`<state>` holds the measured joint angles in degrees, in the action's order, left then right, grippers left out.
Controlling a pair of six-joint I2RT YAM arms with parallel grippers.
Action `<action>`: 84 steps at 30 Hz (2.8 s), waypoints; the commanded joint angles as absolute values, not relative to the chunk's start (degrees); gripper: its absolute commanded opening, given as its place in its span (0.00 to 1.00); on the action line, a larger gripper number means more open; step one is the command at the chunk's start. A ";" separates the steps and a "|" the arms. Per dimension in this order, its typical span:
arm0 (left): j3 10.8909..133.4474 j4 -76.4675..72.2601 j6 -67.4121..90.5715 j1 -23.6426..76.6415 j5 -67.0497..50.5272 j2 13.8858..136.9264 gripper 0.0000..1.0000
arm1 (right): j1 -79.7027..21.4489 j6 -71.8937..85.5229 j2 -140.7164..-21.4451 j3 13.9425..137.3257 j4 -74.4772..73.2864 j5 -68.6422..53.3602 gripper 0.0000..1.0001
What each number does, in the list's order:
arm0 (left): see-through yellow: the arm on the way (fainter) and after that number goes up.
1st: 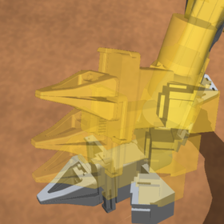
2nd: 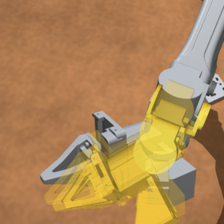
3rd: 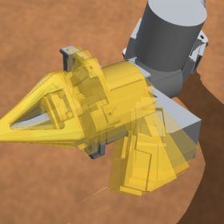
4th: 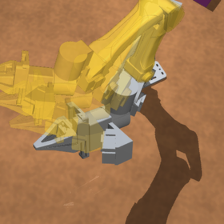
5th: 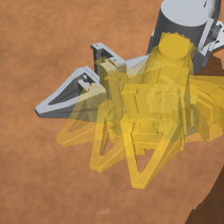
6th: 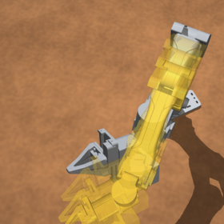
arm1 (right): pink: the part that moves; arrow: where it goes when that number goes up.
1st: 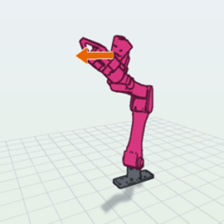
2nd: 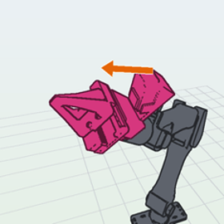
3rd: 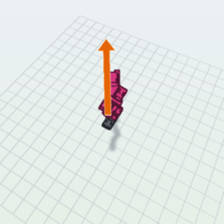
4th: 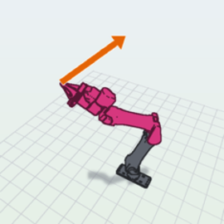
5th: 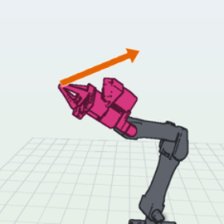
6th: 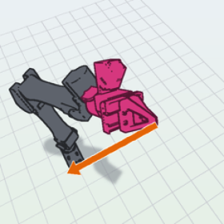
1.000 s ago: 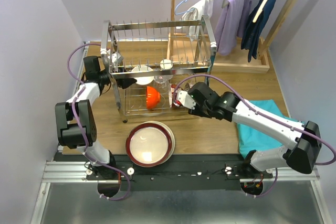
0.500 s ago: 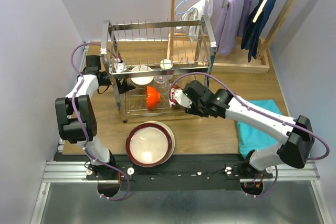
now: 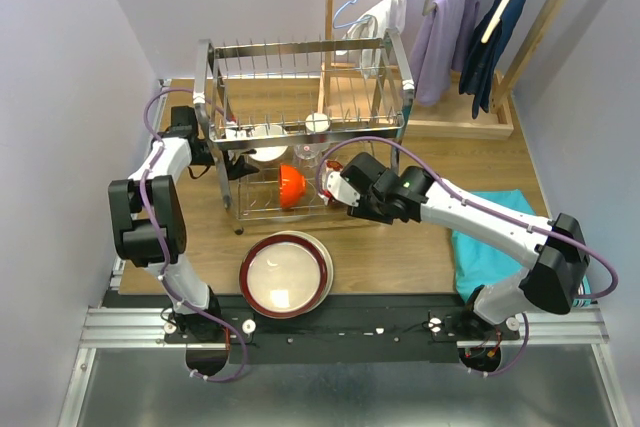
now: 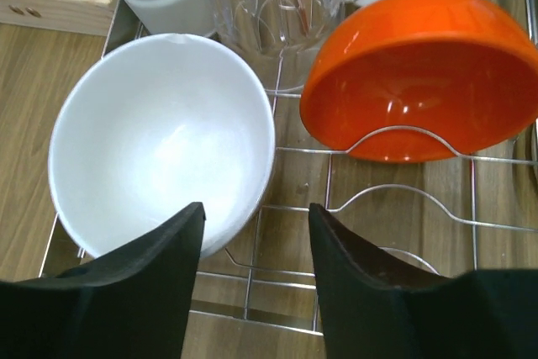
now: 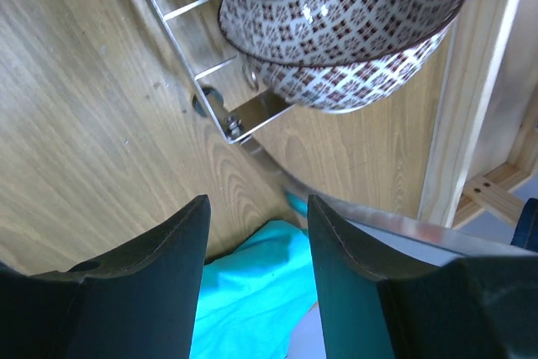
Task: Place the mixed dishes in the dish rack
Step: Grab a bowl with the left arm, then insert the bowl into the dish rack
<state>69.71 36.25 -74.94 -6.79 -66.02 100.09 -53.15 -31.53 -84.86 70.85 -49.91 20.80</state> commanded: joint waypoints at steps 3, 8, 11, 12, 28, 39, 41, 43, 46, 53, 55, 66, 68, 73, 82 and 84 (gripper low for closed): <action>66.98 36.57 -81.83 -2.73 -55.91 98.97 0.52 | -52.82 -31.55 -85.34 72.95 -48.43 21.27 0.58; 64.43 32.53 -80.08 -2.46 -53.88 97.74 0.44 | -52.82 -31.64 -84.73 72.34 -48.25 21.45 0.58; 63.55 27.70 -73.52 -2.55 -53.61 97.04 0.34 | -52.91 -31.64 -84.38 72.16 -48.08 21.62 0.58; 63.11 25.86 -70.95 -2.46 -53.53 96.86 0.31 | -52.82 -31.64 -84.29 72.16 -48.16 21.62 0.58; 48.18 -50.19 15.69 -11.07 -63.02 97.47 0.00 | -52.91 -31.73 -83.58 71.81 -47.90 22.33 0.58; 45.79 -90.97 62.83 -11.78 -59.42 105.47 0.00 | -52.82 -31.73 -84.64 71.46 -47.02 21.97 0.58; 45.53 -91.05 64.24 -11.78 -58.02 105.03 0.00 | -52.91 -31.64 -84.90 71.46 -46.85 21.97 0.58; 45.18 -91.84 66.61 -11.78 -56.87 104.42 0.00 | -52.91 -31.64 -84.99 71.54 -46.67 21.97 0.58; 44.13 -90.70 68.28 -11.69 -54.85 102.40 0.00 | -52.91 -31.64 -85.60 72.07 -46.41 22.06 0.58; 45.08 -92.19 74.77 -11.51 -54.14 107.30 0.00 | -53.00 -31.73 -86.83 72.25 -45.44 21.62 0.58; 45.70 -93.95 76.89 -11.43 -54.05 108.54 0.00 | -53.00 -31.64 -87.18 72.60 -45.62 21.71 0.58; 48.34 -96.42 83.85 -8.61 -53.53 112.06 0.00 | -53.17 -31.29 -86.66 71.98 -45.62 21.27 0.58; 48.16 -96.07 83.58 -8.44 -53.70 112.15 0.00 | -53.17 -31.38 -86.49 71.90 -45.62 21.44 0.58; 47.46 -95.79 83.32 -9.05 -53.00 113.90 0.00 | -53.09 -31.46 -85.87 71.19 -45.53 21.27 0.58; 46.75 -89.12 79.01 -13.54 -54.83 110.66 0.26 | -53.17 -32.17 -84.46 70.31 -45.09 22.06 0.58; 46.76 -87.99 77.88 -13.54 -54.58 108.82 0.48 | -53.26 -32.52 -84.02 69.79 -44.74 22.15 0.58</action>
<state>46.59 -75.77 82.15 -12.21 -55.27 112.60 -52.93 -31.73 -86.11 71.05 -46.24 21.58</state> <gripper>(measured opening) 0.243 0.579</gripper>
